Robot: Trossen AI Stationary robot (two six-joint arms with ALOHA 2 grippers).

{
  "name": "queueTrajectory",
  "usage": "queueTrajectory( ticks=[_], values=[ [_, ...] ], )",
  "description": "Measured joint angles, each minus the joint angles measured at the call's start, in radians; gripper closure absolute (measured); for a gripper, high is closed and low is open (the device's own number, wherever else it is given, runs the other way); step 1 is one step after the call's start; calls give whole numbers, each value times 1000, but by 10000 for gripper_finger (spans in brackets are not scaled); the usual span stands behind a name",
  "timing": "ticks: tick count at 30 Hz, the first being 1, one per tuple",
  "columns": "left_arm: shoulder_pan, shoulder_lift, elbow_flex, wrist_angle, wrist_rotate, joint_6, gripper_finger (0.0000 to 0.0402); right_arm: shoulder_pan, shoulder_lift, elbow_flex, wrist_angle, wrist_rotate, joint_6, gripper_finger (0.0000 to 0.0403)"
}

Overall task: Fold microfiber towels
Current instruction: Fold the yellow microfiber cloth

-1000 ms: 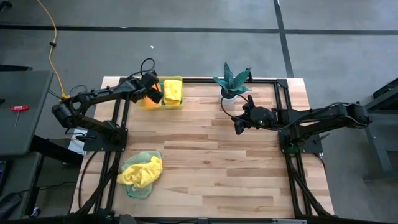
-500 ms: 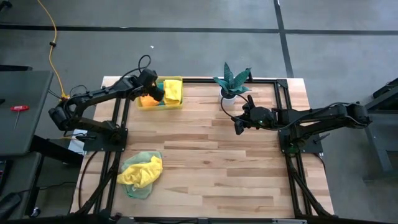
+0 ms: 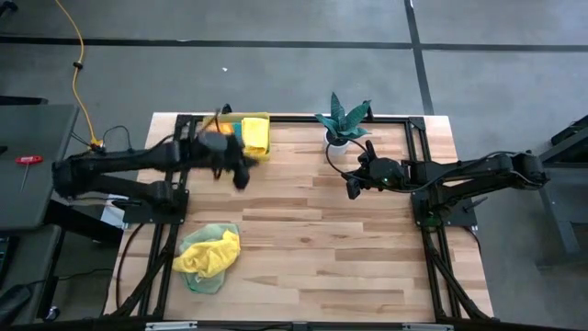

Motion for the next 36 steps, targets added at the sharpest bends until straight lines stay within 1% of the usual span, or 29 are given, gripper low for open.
queueTrajectory(
  ticks=[4,8,11,13,15,18,20,26,31,33,36],
  values=[
    [-272,-19,0,-18,-22,-120,388,0,0,0,0,0,-2,402],
    [-507,-10,7,-69,-38,-278,359,0,0,0,0,0,-9,402],
    [-644,14,70,-225,-39,-407,328,0,0,0,0,-1,-9,402],
    [-718,36,129,-348,-39,-462,306,0,0,0,0,-2,-9,402],
    [-783,58,186,-463,-39,-500,284,0,0,0,0,-2,-9,402],
    [-876,95,254,-572,-25,-531,254,0,0,0,0,-2,-7,402],
    [-941,123,277,-601,-8,-544,236,0,0,0,0,-2,-6,402],
    [-1108,221,267,-652,12,-673,192,0,0,0,0,1,-6,402],
    [-1172,307,266,-757,12,-767,168,-5,0,0,-1,8,-5,402],
    [-1177,329,266,-795,11,-822,163,-9,0,0,-1,8,1,402],
    [-1195,345,263,-833,6,-864,162,-14,0,0,-1,8,1,402]
  ],
)
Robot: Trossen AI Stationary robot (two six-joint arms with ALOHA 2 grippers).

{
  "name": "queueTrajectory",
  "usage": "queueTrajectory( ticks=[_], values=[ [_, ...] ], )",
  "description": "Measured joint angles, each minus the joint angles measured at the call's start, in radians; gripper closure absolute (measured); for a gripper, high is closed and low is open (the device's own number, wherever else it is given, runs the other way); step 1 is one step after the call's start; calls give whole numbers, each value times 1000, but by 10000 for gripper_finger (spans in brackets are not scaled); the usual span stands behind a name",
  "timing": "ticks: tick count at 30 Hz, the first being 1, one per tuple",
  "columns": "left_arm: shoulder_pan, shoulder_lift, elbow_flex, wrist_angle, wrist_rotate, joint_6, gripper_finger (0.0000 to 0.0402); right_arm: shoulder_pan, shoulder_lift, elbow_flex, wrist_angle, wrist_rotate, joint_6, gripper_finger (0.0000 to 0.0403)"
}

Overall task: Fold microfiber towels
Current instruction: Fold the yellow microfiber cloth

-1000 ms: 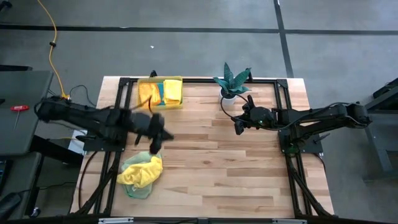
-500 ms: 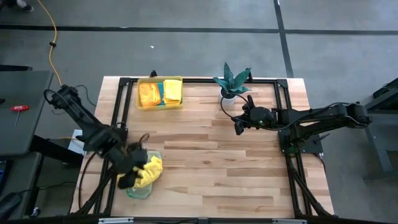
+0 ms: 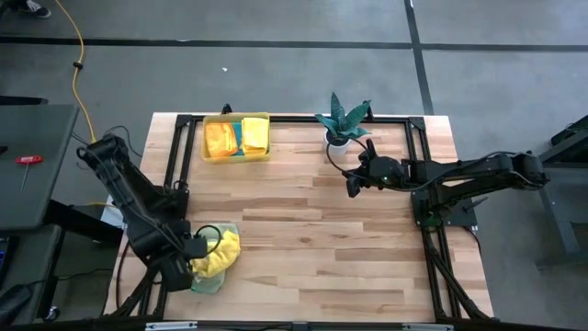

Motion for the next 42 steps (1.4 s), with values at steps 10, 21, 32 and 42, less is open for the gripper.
queueTrajectory(
  ticks=[10,21,32,42],
  values=[
    [-41,-97,-176,112,59,-227,164,-5,0,0,-5,0,-10,402],
    [14,-121,-268,201,204,-318,173,-5,0,0,-8,-5,-10,402],
    [21,-120,-268,205,154,-317,389,-5,0,0,-8,-8,-10,402],
    [77,-212,-148,159,112,-166,400,-8,0,0,-8,-8,-7,402]
  ],
)
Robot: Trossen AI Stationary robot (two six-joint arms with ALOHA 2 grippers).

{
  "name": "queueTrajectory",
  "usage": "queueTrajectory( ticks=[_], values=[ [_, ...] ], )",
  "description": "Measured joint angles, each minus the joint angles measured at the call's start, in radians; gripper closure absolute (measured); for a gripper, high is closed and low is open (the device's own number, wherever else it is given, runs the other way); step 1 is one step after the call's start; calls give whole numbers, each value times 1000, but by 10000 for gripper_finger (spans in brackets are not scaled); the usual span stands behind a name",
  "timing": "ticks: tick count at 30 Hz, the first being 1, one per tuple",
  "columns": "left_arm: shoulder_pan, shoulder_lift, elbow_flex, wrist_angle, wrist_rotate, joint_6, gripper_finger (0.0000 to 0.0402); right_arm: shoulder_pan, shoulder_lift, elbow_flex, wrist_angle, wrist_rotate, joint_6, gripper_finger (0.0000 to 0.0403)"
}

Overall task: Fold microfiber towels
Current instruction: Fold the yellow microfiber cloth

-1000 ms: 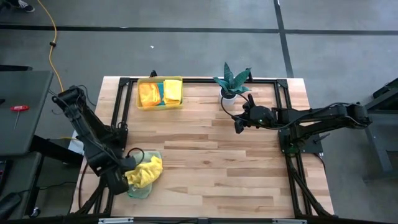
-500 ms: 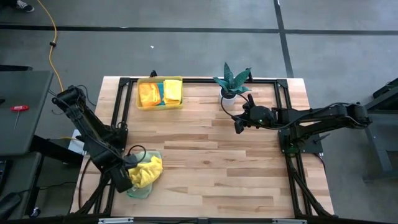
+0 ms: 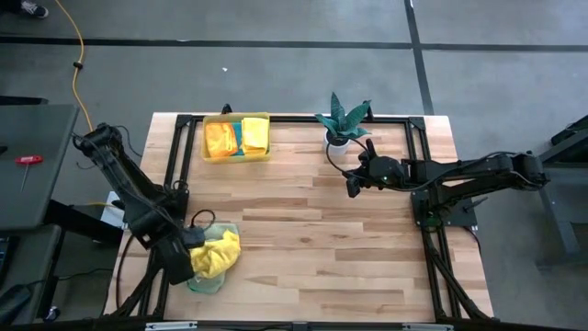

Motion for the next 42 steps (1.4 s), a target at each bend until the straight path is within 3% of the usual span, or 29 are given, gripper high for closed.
queueTrajectory(
  ticks=[5,11,18,23,26,30,37,42],
  values=[
    [136,-101,148,-73,-93,170,401,-15,0,0,0,0,15,402],
    [449,-118,329,-160,-168,516,401,-20,0,0,12,-4,24,402],
    [844,12,472,-149,-139,1028,401,-20,0,0,66,-70,2,402],
    [1005,207,602,-143,-136,1349,402,-20,0,0,88,-91,-41,402],
    [1030,320,681,-126,-139,1476,402,-20,-1,0,113,-98,-66,402],
    [1009,393,680,-6,-111,1563,402,-20,-3,0,137,-141,-109,402],
    [915,403,511,256,-59,1500,401,-20,-3,0,136,-185,-173,397],
    [864,403,401,394,-80,1430,401,-7,26,0,143,-191,-244,350]
  ],
)
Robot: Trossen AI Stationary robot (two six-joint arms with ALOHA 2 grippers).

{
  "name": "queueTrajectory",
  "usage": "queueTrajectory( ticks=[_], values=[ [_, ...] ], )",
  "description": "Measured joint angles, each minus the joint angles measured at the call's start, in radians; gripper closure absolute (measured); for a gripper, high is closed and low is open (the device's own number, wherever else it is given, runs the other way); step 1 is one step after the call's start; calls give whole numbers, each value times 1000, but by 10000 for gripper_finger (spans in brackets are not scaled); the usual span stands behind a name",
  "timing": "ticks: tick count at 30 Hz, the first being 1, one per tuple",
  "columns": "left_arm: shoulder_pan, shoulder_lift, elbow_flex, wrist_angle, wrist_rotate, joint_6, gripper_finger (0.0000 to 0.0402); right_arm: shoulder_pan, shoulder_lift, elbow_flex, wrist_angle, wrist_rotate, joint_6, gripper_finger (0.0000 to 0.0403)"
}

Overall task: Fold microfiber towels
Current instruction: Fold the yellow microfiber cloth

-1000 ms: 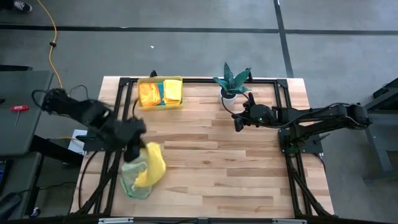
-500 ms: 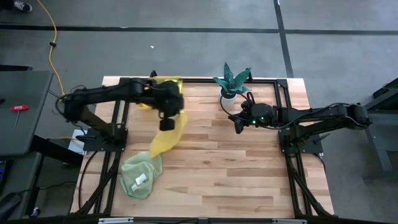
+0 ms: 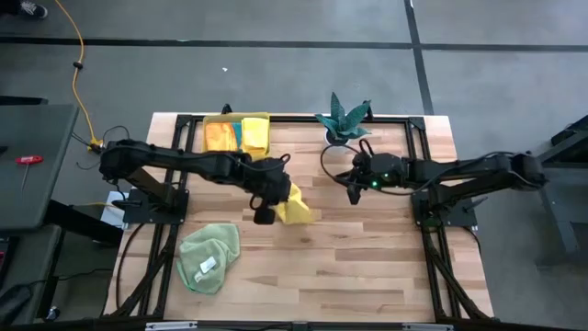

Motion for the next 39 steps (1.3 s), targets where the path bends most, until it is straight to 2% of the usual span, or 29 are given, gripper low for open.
queueTrajectory(
  ticks=[6,11,17,24,30,39],
  values=[
    [-9,16,-38,81,-91,-138,401,56,124,0,46,-71,-2,261],
    [7,16,-38,99,-173,-187,401,137,238,0,101,-80,30,221],
    [28,16,-38,104,-170,-199,401,180,344,0,132,17,55,217],
    [27,16,-38,106,-164,-195,401,183,484,0,288,22,96,217],
    [27,16,-38,106,-164,-195,401,183,574,0,457,-3,53,217],
    [27,16,-38,107,-164,-195,401,167,616,1,463,22,24,217]
  ],
)
